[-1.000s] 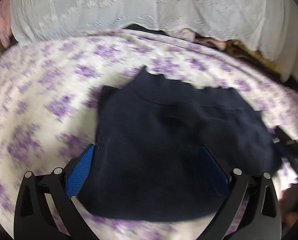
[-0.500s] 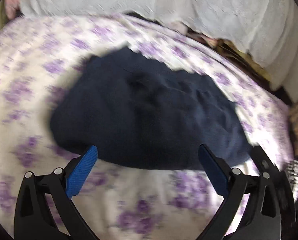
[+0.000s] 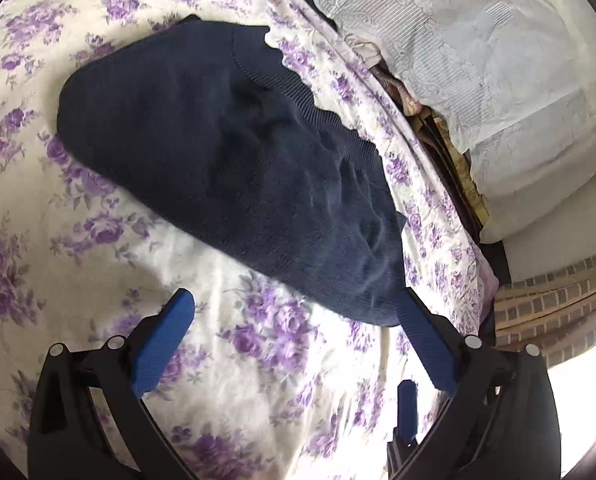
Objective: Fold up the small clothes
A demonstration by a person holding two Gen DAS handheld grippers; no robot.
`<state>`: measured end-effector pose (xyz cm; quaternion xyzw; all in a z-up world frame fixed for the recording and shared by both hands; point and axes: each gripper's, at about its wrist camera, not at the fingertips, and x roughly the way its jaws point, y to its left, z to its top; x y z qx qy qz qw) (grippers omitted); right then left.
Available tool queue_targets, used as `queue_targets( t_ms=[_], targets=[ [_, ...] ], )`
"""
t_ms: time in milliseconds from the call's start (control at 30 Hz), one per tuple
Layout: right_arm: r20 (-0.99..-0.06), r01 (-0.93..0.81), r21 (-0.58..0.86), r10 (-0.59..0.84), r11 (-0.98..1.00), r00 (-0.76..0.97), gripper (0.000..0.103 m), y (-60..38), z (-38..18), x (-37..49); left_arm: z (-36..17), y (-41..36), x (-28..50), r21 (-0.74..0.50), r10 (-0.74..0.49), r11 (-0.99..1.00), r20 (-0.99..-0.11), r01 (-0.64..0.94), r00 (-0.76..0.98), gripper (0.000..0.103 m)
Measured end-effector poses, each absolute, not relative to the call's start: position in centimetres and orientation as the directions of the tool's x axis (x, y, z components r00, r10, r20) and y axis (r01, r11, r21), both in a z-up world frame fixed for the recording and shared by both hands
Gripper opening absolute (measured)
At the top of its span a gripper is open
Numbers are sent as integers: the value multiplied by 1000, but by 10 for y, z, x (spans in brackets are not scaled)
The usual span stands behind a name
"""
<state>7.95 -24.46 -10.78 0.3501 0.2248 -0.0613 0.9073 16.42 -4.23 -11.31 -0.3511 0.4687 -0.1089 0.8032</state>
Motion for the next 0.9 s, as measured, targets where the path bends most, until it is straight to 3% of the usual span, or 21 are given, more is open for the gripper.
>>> queue_targets(
  t_ms=[167,233,333,400,533,633,733,800,900],
  targets=[
    [-543,195,546,167,815,823,99,-237,-108,101,-121,-36,174,-635,-487,756,-707,-157,512,98],
    [-550,120,470,184,875,814,99,-234,-98,108,-113,-32,178,-529,-400,842,-746,-108,533,98],
    [-520,132,336,67,933,852,99,-245,-82,110,-100,-30,182,-287,-206,957,-783,-46,586,98],
    [-536,139,349,76,927,840,99,-263,-79,118,-100,-26,191,-158,-102,986,-803,-45,587,98],
    [-552,220,355,13,909,834,97,-301,-77,138,-94,-22,212,-35,12,997,-792,-65,610,98],
    [-624,230,324,25,918,781,92,-309,-85,165,-92,-28,233,91,138,990,-756,-106,640,98],
    [-732,281,171,-68,944,677,92,-303,-110,198,-113,-31,260,229,257,966,-766,-123,590,99],
    [-768,335,151,-104,930,632,93,-315,-131,201,-122,-19,262,200,235,972,-760,-126,606,99],
    [-754,359,240,-59,902,654,94,-333,-132,195,-117,-3,259,160,205,979,-770,-128,604,99]
  ],
)
